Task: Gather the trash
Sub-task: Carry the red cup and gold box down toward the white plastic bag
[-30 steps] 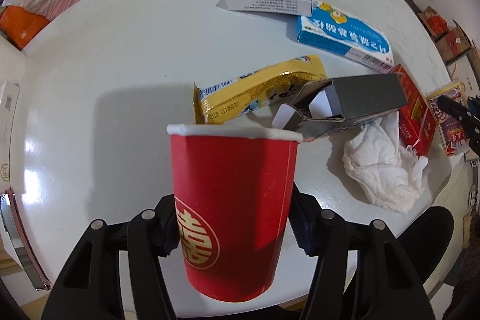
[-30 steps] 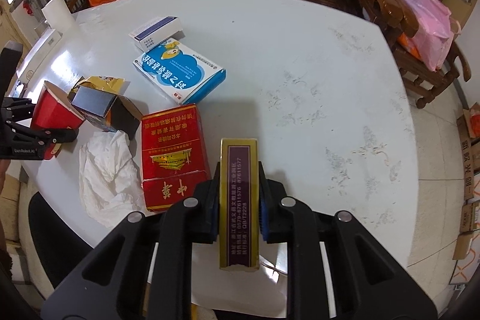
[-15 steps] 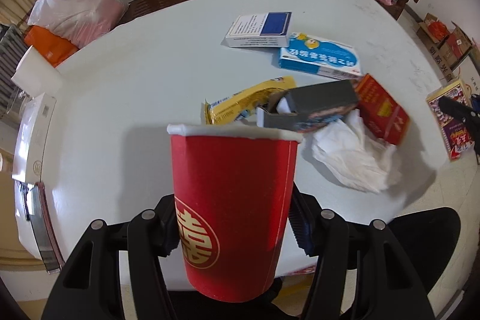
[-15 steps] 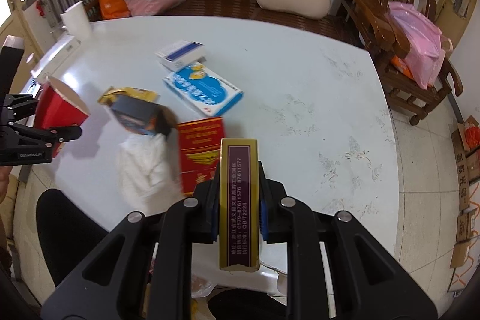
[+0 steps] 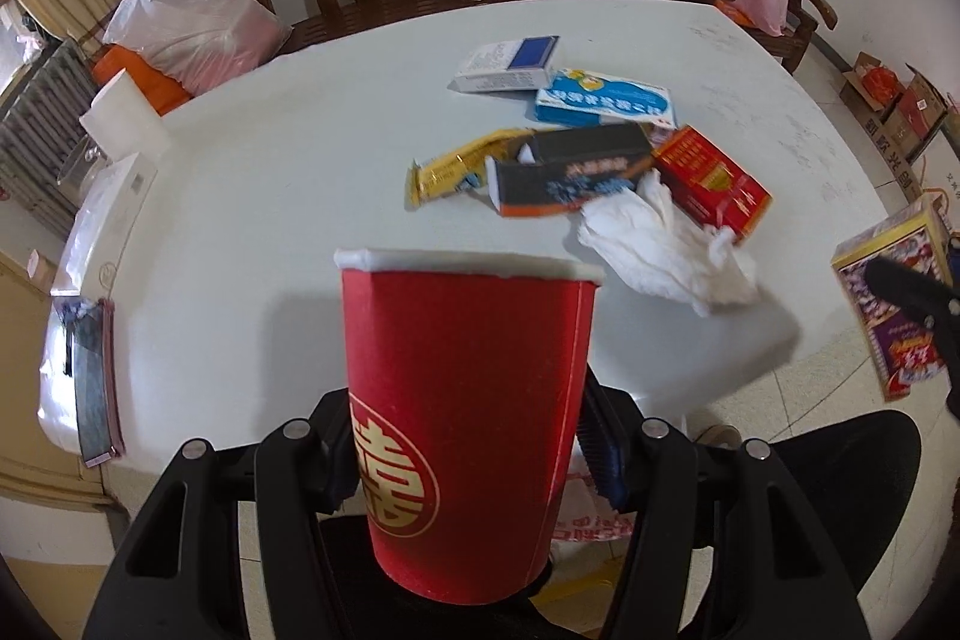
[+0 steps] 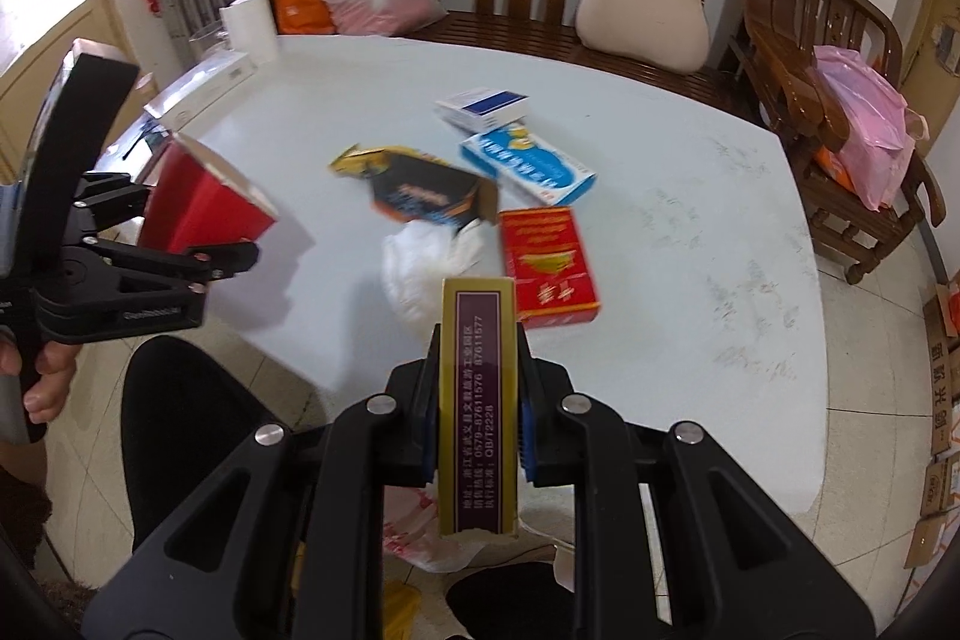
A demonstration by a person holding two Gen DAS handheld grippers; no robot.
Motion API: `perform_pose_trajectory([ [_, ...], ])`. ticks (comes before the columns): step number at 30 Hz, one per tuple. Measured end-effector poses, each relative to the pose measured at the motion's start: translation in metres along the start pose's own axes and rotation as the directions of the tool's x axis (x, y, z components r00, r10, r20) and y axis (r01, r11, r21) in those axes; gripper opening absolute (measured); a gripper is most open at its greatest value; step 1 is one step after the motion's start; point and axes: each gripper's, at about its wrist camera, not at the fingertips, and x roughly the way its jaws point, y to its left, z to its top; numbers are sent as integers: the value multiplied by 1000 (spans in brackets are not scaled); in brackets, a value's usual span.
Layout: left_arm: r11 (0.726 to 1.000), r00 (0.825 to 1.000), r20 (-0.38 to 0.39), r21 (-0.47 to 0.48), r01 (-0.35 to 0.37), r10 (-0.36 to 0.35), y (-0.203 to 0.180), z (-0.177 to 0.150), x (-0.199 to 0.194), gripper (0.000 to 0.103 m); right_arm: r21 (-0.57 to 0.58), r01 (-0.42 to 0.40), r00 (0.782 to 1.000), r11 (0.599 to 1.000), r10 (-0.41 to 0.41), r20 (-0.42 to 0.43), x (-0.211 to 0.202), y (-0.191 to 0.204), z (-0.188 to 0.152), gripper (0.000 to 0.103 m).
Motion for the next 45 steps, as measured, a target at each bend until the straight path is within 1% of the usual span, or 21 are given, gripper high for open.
perform_pose_trajectory([
  [9,1000,1000,14,13,24,-24,-23,-43,-5,58,-22,-19,1000,1000,20,8,-7,33,-40,20],
  [11,999,999,0,5,40,-40,-26,-52,-2,58,-30,-12,1000,999,13,8,-6,39,-50,20],
  [14,998,997,-22,-7,68,-68,-30,-62,4,58,-24,-28,1000,999,28,-4,-2,42,-60,20],
  [18,997,996,-41,5,77,-77,-40,-80,11,58,-3,-47,999,999,47,-23,7,44,-78,20],
  [23,997,996,-54,16,77,-76,-48,-96,21,58,4,-45,998,999,45,-44,15,46,-94,20],
  [28,994,991,-82,5,108,-108,-55,-110,39,58,16,-44,997,999,45,-67,29,47,-108,20],
  [31,995,992,-78,7,103,-102,-61,-119,50,58,38,-51,995,998,54,-85,42,47,-118,20],
  [33,994,991,-81,7,111,-110,-64,-125,59,58,47,-53,994,997,57,-94,49,48,-124,20],
  [36,991,986,-105,-7,130,-130,-66,-132,78,58,61,-45,993,997,52,-111,65,47,-133,20],
  [39,992,983,-133,-1,129,-128,-72,-136,94,58,88,-52,989,995,63,-131,81,44,-140,20],
  [45,991,976,-178,8,133,-129,-81,-143,122,58,108,-32,984,994,50,-171,108,41,-152,20],
])
